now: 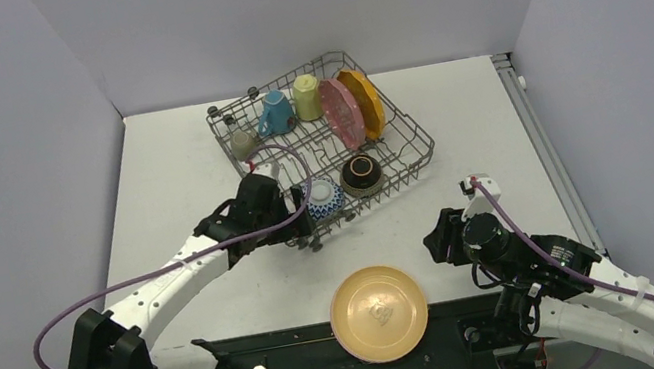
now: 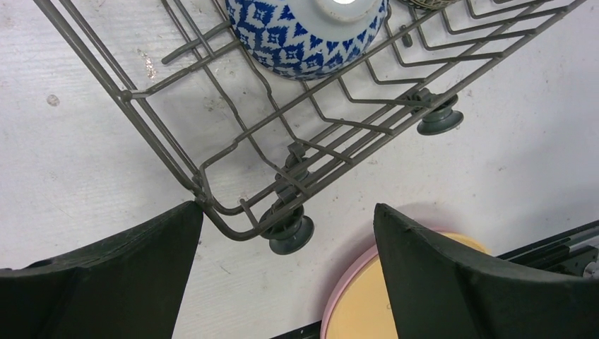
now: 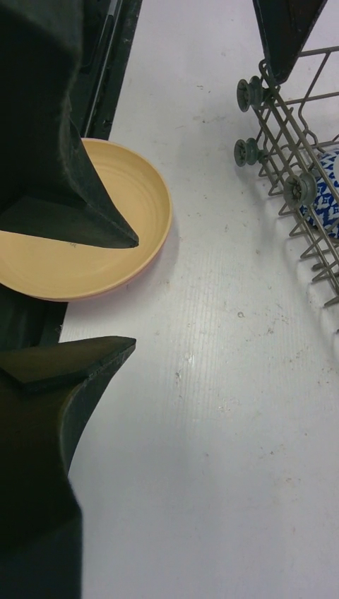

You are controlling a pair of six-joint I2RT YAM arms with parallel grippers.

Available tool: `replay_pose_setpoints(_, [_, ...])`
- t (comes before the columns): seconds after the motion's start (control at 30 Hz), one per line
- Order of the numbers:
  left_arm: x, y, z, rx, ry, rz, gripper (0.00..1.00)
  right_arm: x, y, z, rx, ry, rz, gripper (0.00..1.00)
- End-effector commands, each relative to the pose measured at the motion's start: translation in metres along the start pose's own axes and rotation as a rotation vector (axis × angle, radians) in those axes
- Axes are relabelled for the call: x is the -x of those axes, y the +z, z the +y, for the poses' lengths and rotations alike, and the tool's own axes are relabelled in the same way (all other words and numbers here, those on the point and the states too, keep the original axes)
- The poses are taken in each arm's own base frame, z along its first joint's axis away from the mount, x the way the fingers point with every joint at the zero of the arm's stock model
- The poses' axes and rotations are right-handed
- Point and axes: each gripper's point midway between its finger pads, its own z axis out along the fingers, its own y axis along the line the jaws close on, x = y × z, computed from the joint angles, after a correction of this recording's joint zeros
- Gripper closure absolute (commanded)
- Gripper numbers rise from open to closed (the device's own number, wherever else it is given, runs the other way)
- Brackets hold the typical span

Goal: Load the mixed dishes into the dish rack
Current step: Adjust the dish rack at the center of the board, then pick up the plate from the corner of the board.

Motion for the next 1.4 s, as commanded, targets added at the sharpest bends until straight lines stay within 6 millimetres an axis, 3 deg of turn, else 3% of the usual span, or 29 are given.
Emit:
replay_pose_setpoints(0.0, [0.003,-0.022,-0.023,-0.115,0.01,-0.023,0.12,-0.001,-0.001,-0.006,-0.034,0.035,-0.004,0.55])
replay_pose_setpoints(0.4, [-0.044,-0.057,-0.009,-0.122,0.012,0.042,0.12,-0.022,0.003,-0.003,-0.033,0.04,0.094,0.55])
replay_pose_setpoints(0.7, [-0.094,-0.08,-0.03,-0.227,0.012,0.089,0.17,-0.048,0.012,0.004,0.0,0.011,0.204,0.55])
replay_pose_setpoints(1.07, [-0.148,-0.066,-0.027,-0.215,0.005,0.176,0.33,-0.092,0.025,0.001,0.002,-0.042,0.367,0.62])
replay_pose_setpoints(1.37, [-0.167,-0.051,-0.028,-0.223,0.01,0.217,0.39,-0.11,0.033,0.005,0.007,-0.088,0.438,0.65])
